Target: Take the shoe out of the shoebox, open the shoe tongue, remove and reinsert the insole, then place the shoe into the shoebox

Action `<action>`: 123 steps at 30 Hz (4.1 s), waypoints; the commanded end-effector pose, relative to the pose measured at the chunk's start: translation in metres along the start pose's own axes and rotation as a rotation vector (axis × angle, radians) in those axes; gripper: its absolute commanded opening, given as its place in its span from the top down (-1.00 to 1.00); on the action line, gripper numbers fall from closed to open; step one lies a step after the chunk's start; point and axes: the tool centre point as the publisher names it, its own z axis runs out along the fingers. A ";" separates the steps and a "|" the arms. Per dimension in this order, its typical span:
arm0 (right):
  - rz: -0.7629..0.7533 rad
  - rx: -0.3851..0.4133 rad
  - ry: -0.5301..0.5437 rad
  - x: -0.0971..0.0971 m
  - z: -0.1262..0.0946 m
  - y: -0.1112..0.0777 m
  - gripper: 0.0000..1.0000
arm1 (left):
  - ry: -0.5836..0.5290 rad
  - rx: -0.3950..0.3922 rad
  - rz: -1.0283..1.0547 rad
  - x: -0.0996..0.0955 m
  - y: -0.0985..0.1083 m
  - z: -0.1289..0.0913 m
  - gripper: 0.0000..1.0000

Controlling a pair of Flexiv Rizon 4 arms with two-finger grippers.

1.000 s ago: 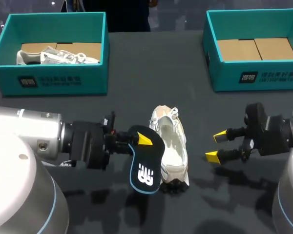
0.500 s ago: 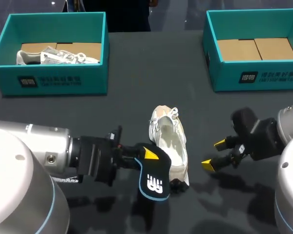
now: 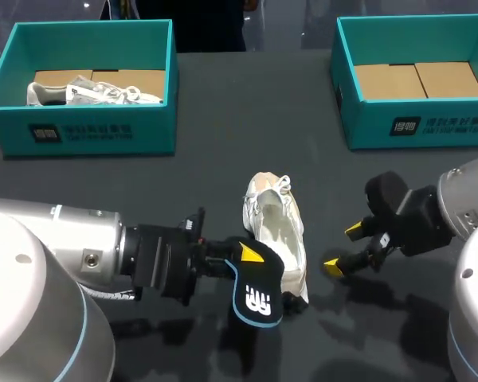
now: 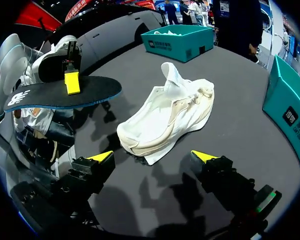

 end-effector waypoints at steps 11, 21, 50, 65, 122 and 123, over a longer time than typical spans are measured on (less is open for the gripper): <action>-0.198 0.133 -0.169 -0.007 0.026 0.002 -1.00 | -0.023 -0.001 -0.032 0.007 0.013 0.013 1.00; -0.191 0.179 -0.170 -0.033 0.035 -0.013 -1.00 | -0.029 0.026 -0.065 0.002 0.015 0.016 1.00; -0.189 0.193 -0.155 -0.034 0.053 -0.021 -1.00 | -0.004 0.077 -0.202 -0.013 0.020 0.031 1.00; -0.359 0.266 -0.082 -0.021 0.059 -0.008 -1.00 | 0.011 0.088 -0.206 -0.010 0.018 0.031 1.00; -0.449 0.260 -0.046 -0.027 0.060 -0.009 -1.00 | -0.057 0.135 -0.360 -0.007 0.041 0.079 1.00; -0.449 0.260 -0.046 -0.027 0.060 -0.009 -1.00 | -0.057 0.135 -0.363 -0.007 0.041 0.079 1.00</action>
